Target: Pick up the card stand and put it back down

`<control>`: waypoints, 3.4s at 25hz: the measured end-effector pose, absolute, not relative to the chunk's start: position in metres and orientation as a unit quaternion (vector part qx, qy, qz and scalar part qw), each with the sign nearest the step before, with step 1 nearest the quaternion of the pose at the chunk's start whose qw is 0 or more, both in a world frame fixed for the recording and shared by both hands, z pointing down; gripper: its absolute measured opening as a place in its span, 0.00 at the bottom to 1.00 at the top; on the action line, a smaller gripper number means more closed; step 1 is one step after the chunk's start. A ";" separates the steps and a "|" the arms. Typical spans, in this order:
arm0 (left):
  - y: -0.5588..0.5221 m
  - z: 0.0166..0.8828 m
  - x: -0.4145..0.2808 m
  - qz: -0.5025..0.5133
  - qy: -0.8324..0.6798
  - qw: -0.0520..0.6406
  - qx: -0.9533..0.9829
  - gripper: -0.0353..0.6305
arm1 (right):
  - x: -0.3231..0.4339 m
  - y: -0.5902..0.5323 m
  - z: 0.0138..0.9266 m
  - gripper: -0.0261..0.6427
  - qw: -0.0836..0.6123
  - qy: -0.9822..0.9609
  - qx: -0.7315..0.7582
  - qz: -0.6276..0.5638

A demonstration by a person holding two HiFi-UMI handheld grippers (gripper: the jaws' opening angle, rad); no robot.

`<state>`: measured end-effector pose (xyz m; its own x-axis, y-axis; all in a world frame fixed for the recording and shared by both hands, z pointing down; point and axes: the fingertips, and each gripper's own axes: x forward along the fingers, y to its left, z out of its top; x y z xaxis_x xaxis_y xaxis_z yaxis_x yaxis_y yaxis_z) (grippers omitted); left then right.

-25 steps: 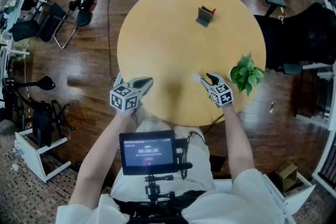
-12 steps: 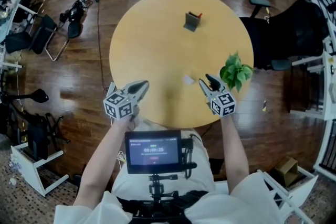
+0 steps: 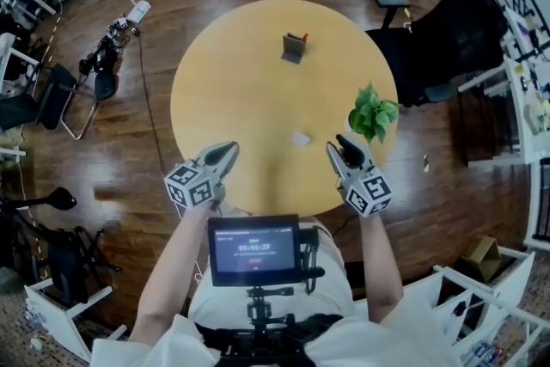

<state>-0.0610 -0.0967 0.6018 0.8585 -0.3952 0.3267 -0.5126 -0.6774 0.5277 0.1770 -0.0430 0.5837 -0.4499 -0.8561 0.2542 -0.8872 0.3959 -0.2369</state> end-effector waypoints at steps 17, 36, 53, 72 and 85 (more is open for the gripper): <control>-0.059 0.582 -0.147 0.133 -0.128 0.271 0.945 0.05 | 0.041 -0.002 0.495 0.24 0.071 -0.784 0.606 0.114; -0.002 0.563 -0.187 0.107 -0.064 0.252 0.960 0.05 | 0.000 0.057 0.453 0.24 0.079 -0.744 0.655 0.102; 0.032 0.552 -0.189 0.097 -0.089 0.239 0.962 0.05 | 0.004 0.096 0.420 0.23 0.077 -0.746 0.657 0.080; 0.145 0.523 -0.157 0.100 -0.133 0.225 0.960 0.05 | 0.055 0.195 0.361 0.22 -0.009 -0.749 0.658 0.084; 0.198 0.510 -0.189 0.079 -0.191 0.225 0.952 0.05 | 0.022 0.269 0.348 0.22 -0.058 -0.791 0.602 0.089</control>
<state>-0.1894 0.1980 0.5102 0.9147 -0.3274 0.2368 -0.3988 -0.8257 0.3989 0.0220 0.2688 0.3482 -0.2688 -0.9630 0.0165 -0.9425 0.2595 -0.2108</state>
